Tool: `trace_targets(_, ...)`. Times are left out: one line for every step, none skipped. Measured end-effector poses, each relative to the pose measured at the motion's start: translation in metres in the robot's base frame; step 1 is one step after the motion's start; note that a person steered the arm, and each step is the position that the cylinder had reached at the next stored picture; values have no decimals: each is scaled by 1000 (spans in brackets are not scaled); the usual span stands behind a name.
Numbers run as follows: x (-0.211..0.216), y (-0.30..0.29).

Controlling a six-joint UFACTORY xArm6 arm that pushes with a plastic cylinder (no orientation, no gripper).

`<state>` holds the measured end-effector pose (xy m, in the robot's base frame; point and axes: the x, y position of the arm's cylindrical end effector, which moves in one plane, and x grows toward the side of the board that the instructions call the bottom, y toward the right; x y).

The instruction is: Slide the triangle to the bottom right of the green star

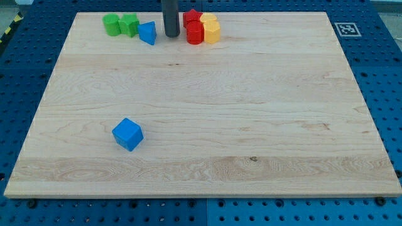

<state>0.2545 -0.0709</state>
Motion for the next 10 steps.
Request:
trace_targets(-7,-9)
trace_targets(-7,-27)
trace_targets(-7,-43)
trace_targets(-8,-51)
trace_targets(-8,-48)
trace_targets(-8,-39)
trace_targets(-8,-39)
trace_targets(-8,-49)
trace_targets(-7,-60)
trace_targets(-5,-60)
